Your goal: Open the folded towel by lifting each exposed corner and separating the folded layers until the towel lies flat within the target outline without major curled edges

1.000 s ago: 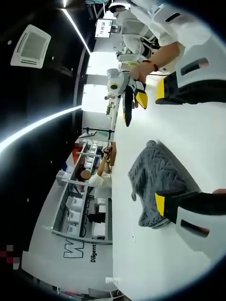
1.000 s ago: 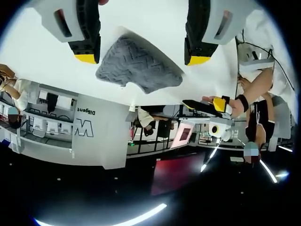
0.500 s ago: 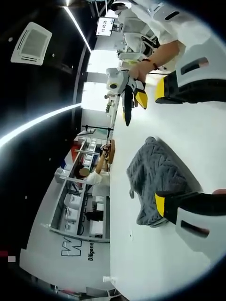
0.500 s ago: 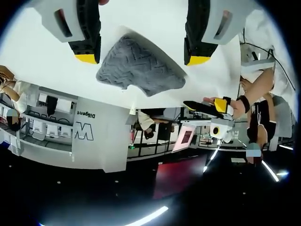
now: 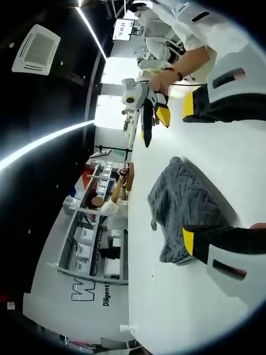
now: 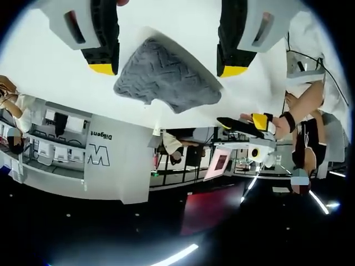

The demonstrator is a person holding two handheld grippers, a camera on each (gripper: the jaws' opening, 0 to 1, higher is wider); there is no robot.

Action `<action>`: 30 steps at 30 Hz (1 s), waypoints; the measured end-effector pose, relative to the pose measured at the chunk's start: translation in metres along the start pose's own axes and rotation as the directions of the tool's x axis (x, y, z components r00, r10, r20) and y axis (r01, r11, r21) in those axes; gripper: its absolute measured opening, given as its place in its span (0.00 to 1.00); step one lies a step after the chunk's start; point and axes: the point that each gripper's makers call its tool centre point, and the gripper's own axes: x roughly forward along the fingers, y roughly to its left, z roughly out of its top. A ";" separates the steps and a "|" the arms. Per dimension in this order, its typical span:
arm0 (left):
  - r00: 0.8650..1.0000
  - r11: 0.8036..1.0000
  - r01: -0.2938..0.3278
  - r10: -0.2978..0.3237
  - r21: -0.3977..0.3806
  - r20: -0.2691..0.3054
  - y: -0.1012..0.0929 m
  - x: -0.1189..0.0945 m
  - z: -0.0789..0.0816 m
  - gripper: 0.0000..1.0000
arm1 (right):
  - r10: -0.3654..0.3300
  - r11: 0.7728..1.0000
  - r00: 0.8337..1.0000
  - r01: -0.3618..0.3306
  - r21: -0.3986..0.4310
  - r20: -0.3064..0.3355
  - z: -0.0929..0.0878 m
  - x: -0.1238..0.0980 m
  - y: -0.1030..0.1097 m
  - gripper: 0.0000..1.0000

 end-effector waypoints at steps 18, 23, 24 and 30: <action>1.000 1.000 0.002 -0.001 -0.018 0.004 0.002 0.002 0.003 0.73 | 0.000 1.000 1.000 0.000 -0.003 -0.019 -0.002 0.006 -0.001 0.70; 1.000 1.000 0.002 -0.002 -0.016 -0.001 0.002 0.004 0.002 0.73 | -0.027 1.000 1.000 0.027 -0.008 0.004 0.000 0.007 -0.010 0.68; 1.000 1.000 0.000 0.000 -0.021 0.001 0.003 0.004 0.002 0.73 | -0.027 1.000 1.000 0.027 -0.005 0.006 -0.001 0.007 -0.012 0.68; 1.000 1.000 -0.019 0.019 -0.017 0.008 0.009 0.008 0.003 0.72 | -0.023 1.000 1.000 0.023 -0.004 0.006 -0.001 0.009 -0.012 0.66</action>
